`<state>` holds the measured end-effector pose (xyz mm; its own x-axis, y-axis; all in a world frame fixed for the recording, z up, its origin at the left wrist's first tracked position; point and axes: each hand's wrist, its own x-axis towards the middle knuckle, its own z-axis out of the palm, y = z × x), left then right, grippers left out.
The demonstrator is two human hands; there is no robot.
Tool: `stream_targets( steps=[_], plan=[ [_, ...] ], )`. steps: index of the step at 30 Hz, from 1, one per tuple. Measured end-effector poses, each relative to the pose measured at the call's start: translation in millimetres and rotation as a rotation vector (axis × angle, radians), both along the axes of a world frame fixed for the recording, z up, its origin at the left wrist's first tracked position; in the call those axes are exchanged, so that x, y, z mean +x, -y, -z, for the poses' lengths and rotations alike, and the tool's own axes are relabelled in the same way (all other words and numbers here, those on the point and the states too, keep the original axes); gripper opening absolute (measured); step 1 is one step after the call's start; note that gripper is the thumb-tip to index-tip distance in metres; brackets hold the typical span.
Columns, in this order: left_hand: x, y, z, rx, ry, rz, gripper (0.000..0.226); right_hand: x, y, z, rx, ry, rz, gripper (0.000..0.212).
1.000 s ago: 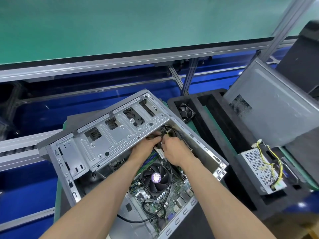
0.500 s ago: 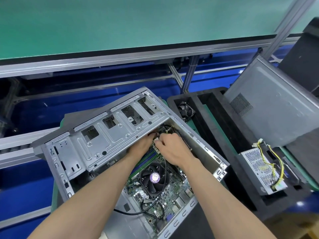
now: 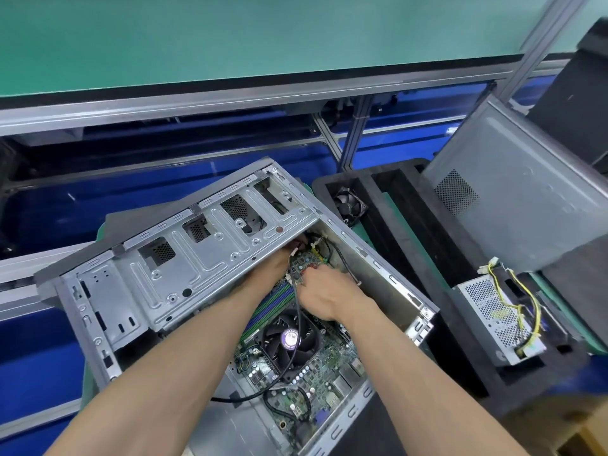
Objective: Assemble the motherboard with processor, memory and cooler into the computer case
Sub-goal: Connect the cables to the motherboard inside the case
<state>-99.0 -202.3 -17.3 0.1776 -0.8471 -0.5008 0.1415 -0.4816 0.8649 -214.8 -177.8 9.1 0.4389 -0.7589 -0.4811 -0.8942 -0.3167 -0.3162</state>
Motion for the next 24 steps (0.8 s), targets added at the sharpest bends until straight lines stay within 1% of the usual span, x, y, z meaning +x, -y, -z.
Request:
stream_targets(
  steps=[1, 3, 4, 5, 7, 8, 10, 13, 15, 17, 21, 24],
  plan=[
    [-0.7, -0.2, -4.1, 0.064, -0.118, -0.026, 0.029, 0.4, 0.1, -0.2, 0.005, -0.009, -0.007, 0.019],
    [3.2, -0.6, -3.4, -0.009, 0.042, 0.0, 0.036, 0.9, 0.0, -0.3, 0.015, -0.021, -0.017, 0.014],
    [2.1, 0.5, -3.9, -0.015, 0.01, -0.022, 0.037, 1.1, 0.2, -0.3, 0.018, -0.024, -0.02, 0.014],
    [1.6, -2.9, -1.7, -0.04, 0.029, -0.007, 0.033, 1.5, 0.4, -0.1, 0.02, -0.027, -0.02, 0.014],
    [0.1, -0.6, -1.4, -0.031, 0.063, -0.089, 0.028, 1.7, 1.1, 0.3, 0.024, -0.03, -0.015, 0.016],
    [0.8, 0.6, -0.8, -0.061, 0.002, -0.114, 0.027, 1.6, 1.4, 0.4, 0.027, -0.028, -0.011, 0.016],
    [2.2, 1.6, 0.8, -0.092, -0.106, -0.098, 0.023, 1.9, 1.7, 0.7, 0.039, -0.019, -0.001, 0.015],
    [2.6, 2.6, 0.4, -0.107, -0.033, -0.049, 0.028, 2.7, 1.5, 0.4, 0.047, -0.008, 0.016, 0.012],
    [0.3, 2.2, -2.9, -0.126, 0.022, -0.009, 0.02, 2.6, 1.6, 0.1, 0.064, 0.0, 0.033, 0.011],
    [0.0, 4.8, -1.4, -0.106, 0.044, 0.005, 0.02, 2.4, 1.5, -0.9, 0.082, 0.003, 0.043, 0.01],
    [-2.4, 4.4, -0.2, -0.111, 0.038, 0.055, 0.02, 2.7, 1.0, -0.5, 0.08, 0.0, 0.049, 0.011],
    [-2.3, 2.6, -0.3, -0.094, 0.041, 0.099, 0.027, 2.7, 1.7, -0.4, 0.079, 0.005, 0.048, 0.011]
  ],
)
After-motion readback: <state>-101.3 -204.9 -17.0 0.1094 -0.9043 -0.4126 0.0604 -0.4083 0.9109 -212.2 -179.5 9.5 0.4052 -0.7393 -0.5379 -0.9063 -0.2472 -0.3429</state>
